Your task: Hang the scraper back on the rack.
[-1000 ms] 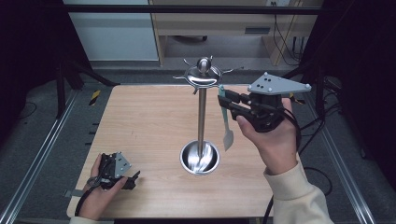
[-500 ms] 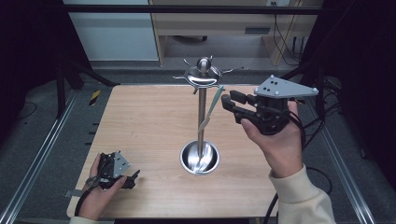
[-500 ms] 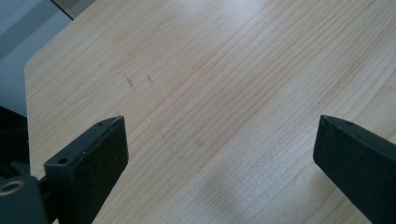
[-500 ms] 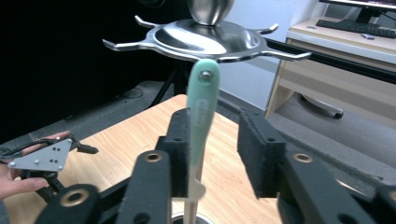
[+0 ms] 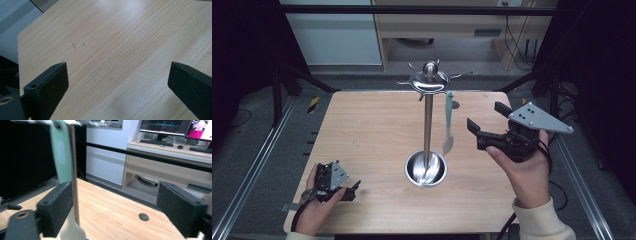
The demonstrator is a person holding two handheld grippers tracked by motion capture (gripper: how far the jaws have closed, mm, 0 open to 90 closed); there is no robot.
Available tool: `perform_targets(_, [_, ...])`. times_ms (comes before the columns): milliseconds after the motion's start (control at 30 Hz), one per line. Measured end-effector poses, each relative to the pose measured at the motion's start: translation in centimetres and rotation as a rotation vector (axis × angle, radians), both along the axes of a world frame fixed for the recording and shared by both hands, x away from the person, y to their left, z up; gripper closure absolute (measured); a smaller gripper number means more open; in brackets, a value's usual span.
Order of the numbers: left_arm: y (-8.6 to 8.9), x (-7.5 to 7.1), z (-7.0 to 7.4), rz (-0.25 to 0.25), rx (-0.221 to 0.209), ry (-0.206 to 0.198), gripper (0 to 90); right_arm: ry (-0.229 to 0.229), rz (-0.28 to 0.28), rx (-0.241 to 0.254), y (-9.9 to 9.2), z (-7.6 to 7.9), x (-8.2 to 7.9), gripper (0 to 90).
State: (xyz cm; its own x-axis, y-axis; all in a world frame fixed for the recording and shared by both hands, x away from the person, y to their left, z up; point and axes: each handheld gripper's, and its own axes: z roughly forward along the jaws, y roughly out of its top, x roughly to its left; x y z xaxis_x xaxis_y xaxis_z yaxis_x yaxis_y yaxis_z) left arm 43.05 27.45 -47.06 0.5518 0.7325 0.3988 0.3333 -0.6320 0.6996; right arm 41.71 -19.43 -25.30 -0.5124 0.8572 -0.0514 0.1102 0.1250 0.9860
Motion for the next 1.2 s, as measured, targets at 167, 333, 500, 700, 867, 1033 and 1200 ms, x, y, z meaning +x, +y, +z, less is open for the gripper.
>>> perform_targets(167, [0.4, -0.1, 0.1, 0.013, -0.018, -0.009, 2.9, -0.007, -0.011, 0.004, -1.0, -2.9, 0.3, 7.4])
perform_targets(333, [0.9, 0.0, 0.2, 0.044, -0.041, -0.022, 2.8, -0.003, -0.014, 0.015, -1.6, -5.3, 0.7, 6.5])
perform_targets(500, [1.4, 0.1, 0.1, 0.074, -0.086, -0.033, 2.8, 0.053, -0.03, -0.005, -2.4, -7.7, 1.2, 9.4])
perform_targets(700, [1.9, 0.1, 0.1, 0.093, -0.116, -0.038, 2.8, 0.118, -0.065, -0.019, -3.3, -10.7, 1.9, 11.8])
perform_targets(867, [1.8, 0.1, 0.1, 0.085, -0.115, -0.037, 2.7, 0.167, -0.091, -0.033, -3.6, -13.0, 2.4, 12.3])
perform_targets(1033, [1.7, 0.1, 0.1, 0.076, -0.116, -0.036, 2.8, 0.22, -0.112, -0.036, -3.7, -15.2, 3.4, 12.4])
perform_targets(1200, [1.8, 0.1, 0.2, 0.078, -0.104, -0.035, 2.8, 0.278, -0.138, -0.058, -3.8, -17.4, 4.5, 12.5])
